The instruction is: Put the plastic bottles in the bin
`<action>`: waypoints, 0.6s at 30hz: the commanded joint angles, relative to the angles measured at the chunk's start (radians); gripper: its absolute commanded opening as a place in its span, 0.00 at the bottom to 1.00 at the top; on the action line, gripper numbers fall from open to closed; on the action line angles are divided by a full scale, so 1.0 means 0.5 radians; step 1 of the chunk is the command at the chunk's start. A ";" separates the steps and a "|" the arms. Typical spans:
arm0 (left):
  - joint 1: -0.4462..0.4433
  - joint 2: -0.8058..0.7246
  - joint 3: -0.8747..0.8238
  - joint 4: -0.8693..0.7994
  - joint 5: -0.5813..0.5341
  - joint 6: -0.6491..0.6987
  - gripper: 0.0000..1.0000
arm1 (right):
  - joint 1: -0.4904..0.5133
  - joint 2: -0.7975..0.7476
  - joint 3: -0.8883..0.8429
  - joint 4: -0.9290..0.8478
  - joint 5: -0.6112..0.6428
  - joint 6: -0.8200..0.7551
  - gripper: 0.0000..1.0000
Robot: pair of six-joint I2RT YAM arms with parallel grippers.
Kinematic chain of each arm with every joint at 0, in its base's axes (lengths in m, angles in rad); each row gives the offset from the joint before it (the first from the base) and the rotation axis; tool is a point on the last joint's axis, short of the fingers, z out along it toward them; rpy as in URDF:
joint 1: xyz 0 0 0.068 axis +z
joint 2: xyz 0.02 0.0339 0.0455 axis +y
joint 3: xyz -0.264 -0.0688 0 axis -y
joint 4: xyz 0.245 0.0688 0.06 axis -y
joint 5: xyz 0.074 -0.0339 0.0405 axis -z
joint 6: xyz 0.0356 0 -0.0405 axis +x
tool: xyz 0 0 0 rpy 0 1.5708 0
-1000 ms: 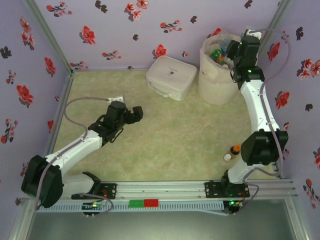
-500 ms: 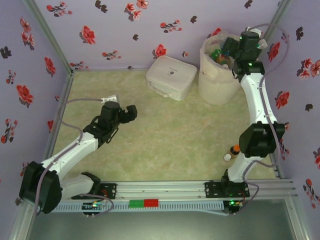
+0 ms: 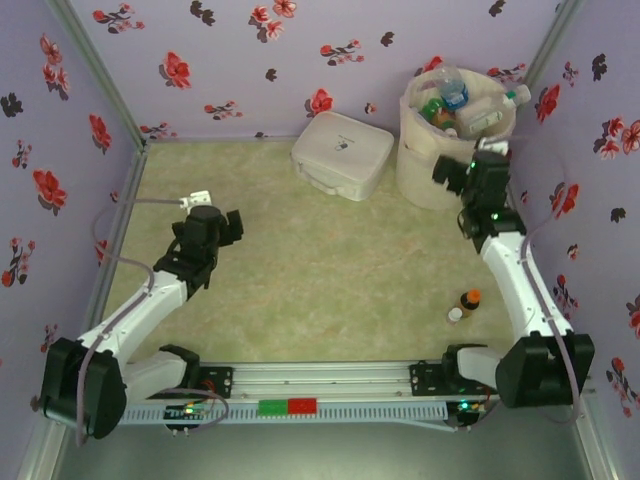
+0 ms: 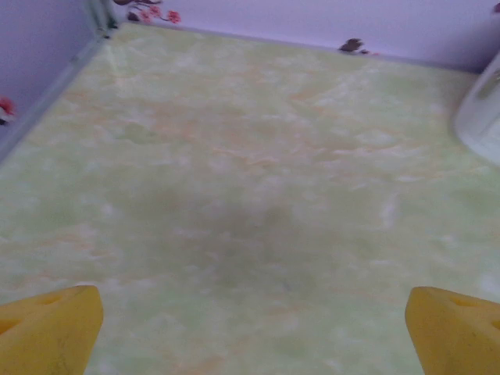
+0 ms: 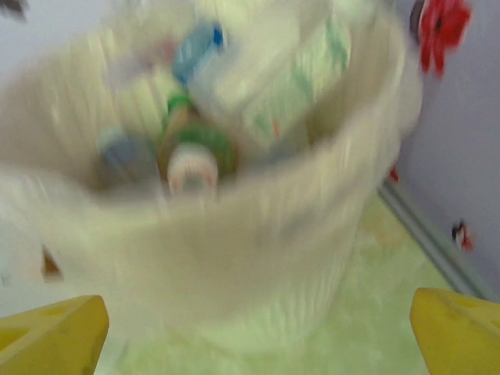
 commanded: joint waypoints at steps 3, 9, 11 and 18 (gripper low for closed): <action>0.046 0.071 -0.221 0.474 -0.365 0.447 1.00 | 0.008 -0.128 -0.485 0.269 0.286 -0.082 1.00; 0.138 0.239 -0.277 0.760 -0.476 0.548 1.00 | 0.006 -0.006 -0.864 0.787 0.401 -0.141 1.00; 0.171 0.345 -0.305 0.880 -0.499 0.549 1.00 | 0.005 0.098 -0.906 0.944 0.418 -0.142 1.00; 0.229 0.682 -0.361 1.439 -0.379 0.750 1.00 | 0.008 0.487 -0.965 1.439 0.389 -0.241 1.00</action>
